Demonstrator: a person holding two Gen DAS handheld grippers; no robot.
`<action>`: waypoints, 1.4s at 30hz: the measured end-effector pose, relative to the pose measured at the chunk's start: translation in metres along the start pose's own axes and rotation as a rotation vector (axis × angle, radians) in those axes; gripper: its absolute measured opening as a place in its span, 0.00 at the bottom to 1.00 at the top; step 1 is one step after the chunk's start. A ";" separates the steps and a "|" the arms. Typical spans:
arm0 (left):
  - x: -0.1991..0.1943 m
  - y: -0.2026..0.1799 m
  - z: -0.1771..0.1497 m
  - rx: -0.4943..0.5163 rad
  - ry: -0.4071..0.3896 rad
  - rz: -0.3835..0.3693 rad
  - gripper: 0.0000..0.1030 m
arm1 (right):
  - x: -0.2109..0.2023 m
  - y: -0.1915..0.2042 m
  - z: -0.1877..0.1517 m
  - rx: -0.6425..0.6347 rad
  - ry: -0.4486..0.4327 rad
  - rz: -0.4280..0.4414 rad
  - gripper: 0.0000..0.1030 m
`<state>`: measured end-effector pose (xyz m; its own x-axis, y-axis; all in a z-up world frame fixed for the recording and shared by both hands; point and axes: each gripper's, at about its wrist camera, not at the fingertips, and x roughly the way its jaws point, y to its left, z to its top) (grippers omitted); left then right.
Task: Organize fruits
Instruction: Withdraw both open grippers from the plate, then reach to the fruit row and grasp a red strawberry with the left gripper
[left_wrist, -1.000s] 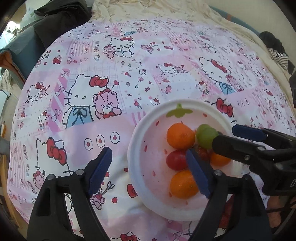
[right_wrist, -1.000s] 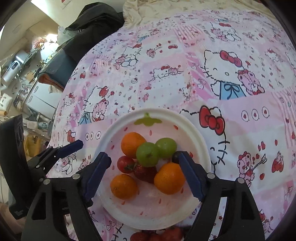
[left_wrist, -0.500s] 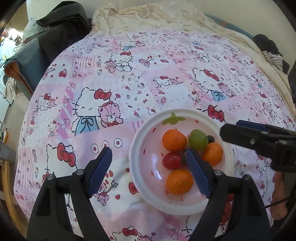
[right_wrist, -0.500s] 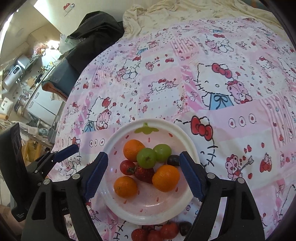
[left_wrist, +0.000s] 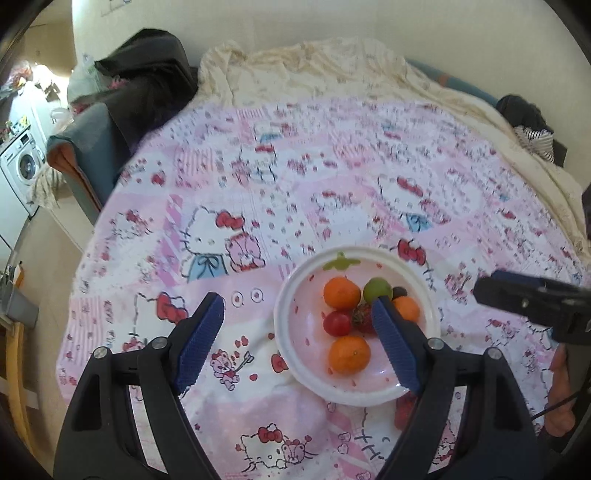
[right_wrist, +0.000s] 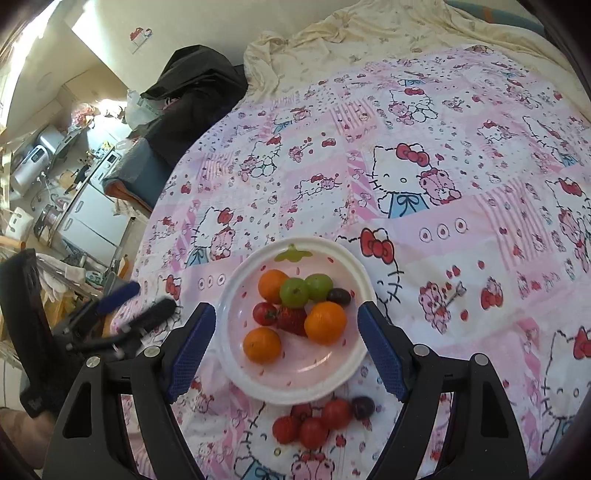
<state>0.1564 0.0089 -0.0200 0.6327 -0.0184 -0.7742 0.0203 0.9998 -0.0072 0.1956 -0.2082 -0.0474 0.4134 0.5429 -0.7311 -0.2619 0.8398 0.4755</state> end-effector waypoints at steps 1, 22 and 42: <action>-0.006 0.002 -0.001 -0.011 -0.007 -0.004 0.77 | -0.004 0.000 -0.002 0.001 -0.004 -0.003 0.79; 0.001 -0.023 -0.078 -0.034 0.206 -0.110 0.77 | -0.048 -0.056 -0.061 0.270 0.012 -0.089 0.81; 0.058 -0.076 -0.109 0.104 0.308 -0.130 0.70 | -0.037 -0.064 -0.058 0.273 0.046 -0.096 0.81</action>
<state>0.1072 -0.0669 -0.1331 0.3567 -0.1252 -0.9258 0.1744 0.9825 -0.0656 0.1461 -0.2814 -0.0793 0.3836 0.4658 -0.7975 0.0237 0.8583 0.5127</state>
